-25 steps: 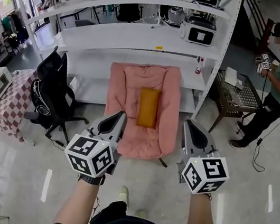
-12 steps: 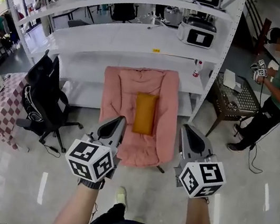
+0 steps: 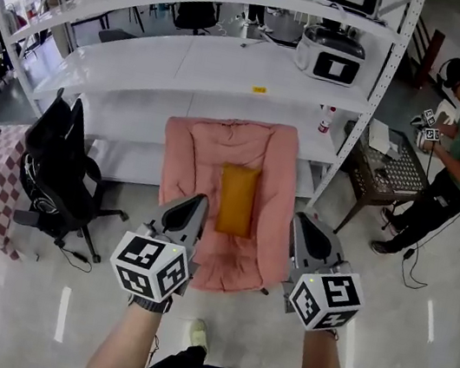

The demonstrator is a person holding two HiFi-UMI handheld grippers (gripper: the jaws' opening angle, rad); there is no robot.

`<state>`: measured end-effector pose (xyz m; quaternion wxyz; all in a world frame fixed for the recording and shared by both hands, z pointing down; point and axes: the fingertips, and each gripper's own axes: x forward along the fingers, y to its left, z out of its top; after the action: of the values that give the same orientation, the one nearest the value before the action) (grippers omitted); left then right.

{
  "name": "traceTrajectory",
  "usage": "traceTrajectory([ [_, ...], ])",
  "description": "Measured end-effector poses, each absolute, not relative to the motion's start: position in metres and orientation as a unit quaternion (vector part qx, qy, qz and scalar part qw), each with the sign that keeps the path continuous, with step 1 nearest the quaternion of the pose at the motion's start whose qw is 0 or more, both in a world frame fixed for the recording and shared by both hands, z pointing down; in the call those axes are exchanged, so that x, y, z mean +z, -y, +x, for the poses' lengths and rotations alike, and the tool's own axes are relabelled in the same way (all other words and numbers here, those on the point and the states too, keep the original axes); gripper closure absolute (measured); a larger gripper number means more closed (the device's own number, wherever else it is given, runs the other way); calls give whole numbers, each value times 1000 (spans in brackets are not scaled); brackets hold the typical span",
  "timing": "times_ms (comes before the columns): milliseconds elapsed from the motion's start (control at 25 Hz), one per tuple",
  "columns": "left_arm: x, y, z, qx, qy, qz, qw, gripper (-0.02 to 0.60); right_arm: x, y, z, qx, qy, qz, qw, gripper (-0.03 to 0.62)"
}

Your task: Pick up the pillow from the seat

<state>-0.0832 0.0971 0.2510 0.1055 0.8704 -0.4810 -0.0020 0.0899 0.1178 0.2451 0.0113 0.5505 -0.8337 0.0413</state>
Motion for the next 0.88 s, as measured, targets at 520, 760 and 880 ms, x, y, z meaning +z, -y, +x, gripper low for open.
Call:
traceTrajectory([
  [520, 269, -3, -120, -1, 450, 887, 104, 575, 264, -30, 40, 41, 816, 575, 28, 591],
  [760, 281, 17, -120, 0, 445, 889, 109, 575, 273, -9, 37, 44, 813, 579, 30, 591],
  [880, 288, 30, -120, 0, 446, 888, 113, 575, 278, 5, 35, 45, 816, 576, 31, 591],
])
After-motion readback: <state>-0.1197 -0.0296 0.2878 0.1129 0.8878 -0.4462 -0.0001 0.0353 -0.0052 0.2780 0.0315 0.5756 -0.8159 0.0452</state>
